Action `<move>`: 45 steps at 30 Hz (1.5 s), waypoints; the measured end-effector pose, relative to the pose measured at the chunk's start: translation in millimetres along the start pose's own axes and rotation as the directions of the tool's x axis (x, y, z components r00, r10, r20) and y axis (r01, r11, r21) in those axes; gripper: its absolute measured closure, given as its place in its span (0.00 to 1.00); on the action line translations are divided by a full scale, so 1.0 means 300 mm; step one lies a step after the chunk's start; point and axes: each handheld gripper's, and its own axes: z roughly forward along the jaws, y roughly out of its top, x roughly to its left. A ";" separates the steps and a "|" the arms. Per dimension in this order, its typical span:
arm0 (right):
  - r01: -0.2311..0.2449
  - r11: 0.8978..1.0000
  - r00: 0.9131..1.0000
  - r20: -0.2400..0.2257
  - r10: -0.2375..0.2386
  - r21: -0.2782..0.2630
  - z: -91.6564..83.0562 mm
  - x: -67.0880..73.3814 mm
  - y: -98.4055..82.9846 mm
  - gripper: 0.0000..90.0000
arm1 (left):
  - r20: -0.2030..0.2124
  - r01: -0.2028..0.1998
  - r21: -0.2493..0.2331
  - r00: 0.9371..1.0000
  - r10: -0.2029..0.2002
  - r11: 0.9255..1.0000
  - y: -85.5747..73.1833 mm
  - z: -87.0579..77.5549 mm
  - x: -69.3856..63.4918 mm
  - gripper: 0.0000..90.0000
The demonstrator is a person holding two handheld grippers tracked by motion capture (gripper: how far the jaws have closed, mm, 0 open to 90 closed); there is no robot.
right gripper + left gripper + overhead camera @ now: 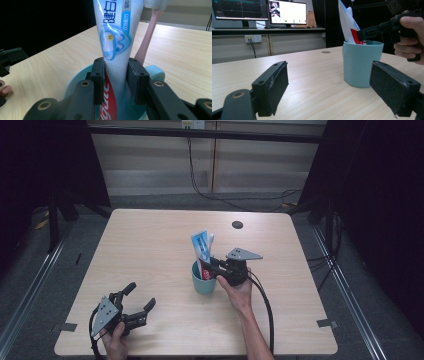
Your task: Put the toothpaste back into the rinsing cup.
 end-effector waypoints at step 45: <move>-0.029 0.992 0.978 0.201 0.054 -0.126 -0.262 -0.059 -0.060 0.29 | -0.049 0.005 0.005 0.999 -0.005 1.000 0.000 0.004 -0.004 0.17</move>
